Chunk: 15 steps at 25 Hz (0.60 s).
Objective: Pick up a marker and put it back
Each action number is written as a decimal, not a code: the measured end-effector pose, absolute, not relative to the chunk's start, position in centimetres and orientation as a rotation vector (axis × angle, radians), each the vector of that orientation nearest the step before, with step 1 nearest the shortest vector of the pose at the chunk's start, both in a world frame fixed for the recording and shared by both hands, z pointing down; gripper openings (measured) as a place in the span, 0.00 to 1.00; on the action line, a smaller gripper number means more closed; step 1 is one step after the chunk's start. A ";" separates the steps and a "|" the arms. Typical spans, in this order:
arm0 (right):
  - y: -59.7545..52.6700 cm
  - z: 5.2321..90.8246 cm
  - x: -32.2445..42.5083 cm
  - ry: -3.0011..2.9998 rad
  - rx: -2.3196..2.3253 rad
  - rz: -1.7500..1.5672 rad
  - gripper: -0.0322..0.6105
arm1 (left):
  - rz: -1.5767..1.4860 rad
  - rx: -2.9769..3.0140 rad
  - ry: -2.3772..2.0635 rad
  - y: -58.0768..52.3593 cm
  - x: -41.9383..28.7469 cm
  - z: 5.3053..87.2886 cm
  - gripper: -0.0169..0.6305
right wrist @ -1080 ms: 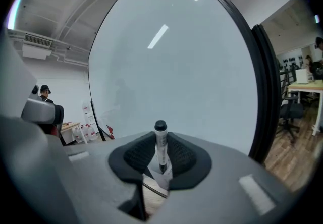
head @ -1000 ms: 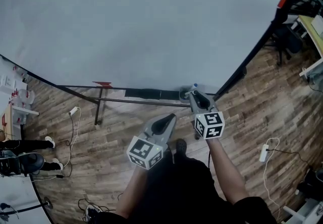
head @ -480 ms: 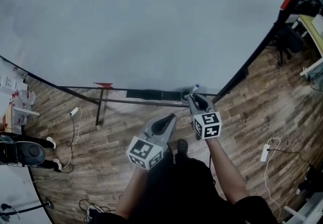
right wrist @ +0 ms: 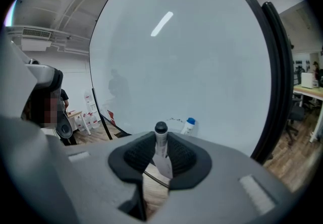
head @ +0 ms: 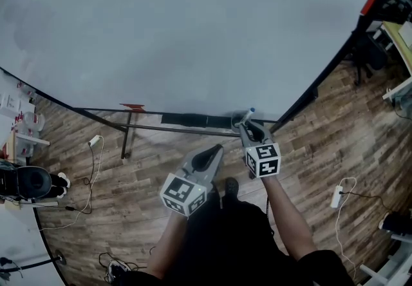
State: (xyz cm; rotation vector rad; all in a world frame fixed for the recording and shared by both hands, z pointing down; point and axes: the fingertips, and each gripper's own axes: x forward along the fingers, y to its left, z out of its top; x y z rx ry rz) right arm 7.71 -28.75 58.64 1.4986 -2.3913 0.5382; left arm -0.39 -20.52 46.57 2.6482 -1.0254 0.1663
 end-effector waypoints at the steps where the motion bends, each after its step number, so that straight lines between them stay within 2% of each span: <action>1: -28.7 58.7 7.7 -2.390 1.494 0.537 0.17 | 0.166 2.648 -1.026 -20.5 -0.4 46.6 0.05; 10: -28.5 59.2 7.6 -2.387 1.455 0.531 0.18 | 0.164 2.642 -1.040 -20.7 -0.5 46.5 0.05; 12: -28.5 59.3 7.6 -2.388 1.446 0.533 0.22 | 0.165 2.641 -1.043 -20.6 -0.5 46.5 0.05; 15: -28.5 59.5 7.7 -2.385 1.437 0.540 0.22 | 0.166 2.639 -1.049 -20.7 -0.4 46.5 0.05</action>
